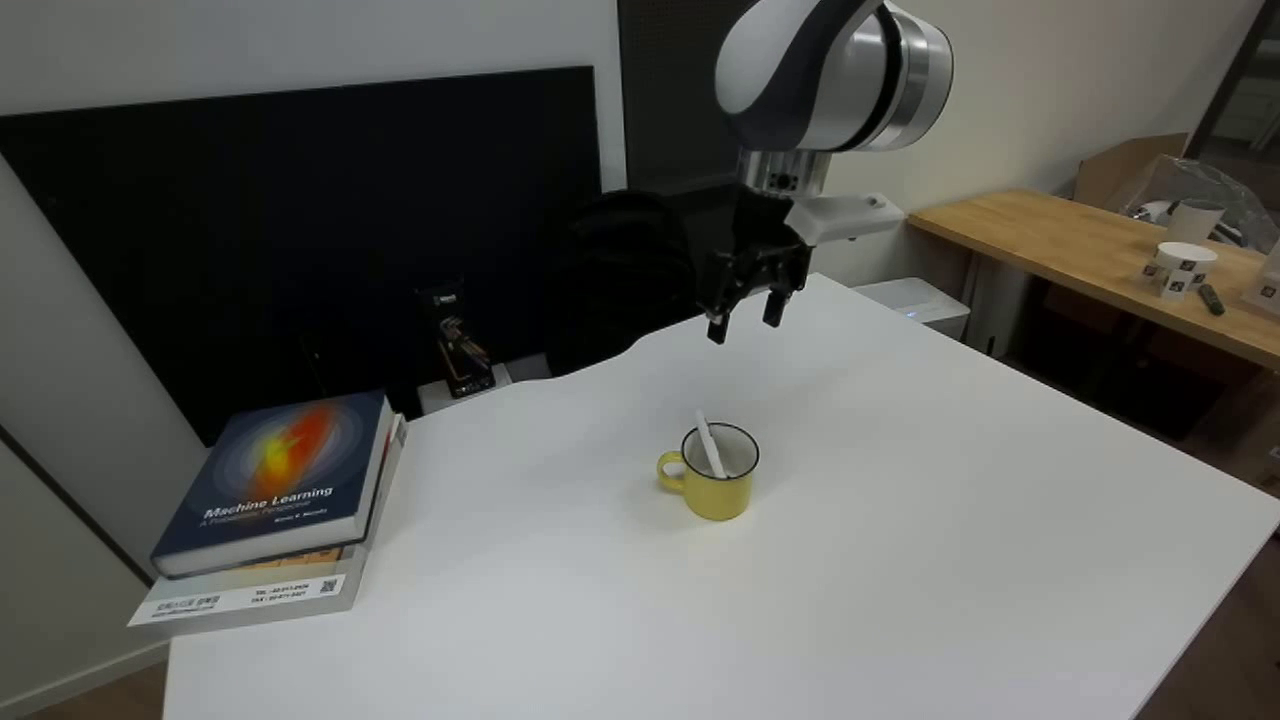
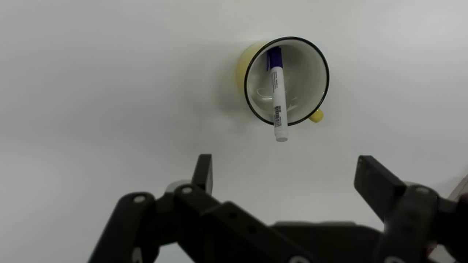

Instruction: Remove the marker from the mug and put it on the table

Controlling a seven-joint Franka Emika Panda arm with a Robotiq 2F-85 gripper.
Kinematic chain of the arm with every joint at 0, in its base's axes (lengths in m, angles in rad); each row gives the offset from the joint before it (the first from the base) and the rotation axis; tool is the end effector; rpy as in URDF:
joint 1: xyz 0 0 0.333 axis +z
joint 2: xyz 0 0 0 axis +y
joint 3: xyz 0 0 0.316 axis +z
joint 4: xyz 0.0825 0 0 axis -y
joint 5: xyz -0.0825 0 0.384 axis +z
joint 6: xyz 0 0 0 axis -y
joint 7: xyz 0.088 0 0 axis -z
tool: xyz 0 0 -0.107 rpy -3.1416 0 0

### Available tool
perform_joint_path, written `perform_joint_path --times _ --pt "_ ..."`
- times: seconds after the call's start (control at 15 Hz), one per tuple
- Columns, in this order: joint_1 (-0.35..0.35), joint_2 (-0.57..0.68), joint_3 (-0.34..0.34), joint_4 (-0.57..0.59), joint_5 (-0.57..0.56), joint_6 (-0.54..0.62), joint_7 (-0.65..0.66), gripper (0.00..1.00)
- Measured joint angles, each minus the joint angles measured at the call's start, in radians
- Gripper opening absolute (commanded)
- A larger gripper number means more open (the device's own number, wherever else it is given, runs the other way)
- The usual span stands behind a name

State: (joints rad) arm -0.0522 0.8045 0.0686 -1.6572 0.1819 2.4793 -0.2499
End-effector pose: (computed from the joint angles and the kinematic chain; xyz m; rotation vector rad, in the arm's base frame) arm 0.6805 0.0057 0.1415 -2.9781 -0.1522 -0.0533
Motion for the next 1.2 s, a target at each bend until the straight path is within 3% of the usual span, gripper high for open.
perform_joint_path --times 1.2 --pt "0.000 0.028 0.015 -0.006 -0.026 0.012 -0.001 1.00"
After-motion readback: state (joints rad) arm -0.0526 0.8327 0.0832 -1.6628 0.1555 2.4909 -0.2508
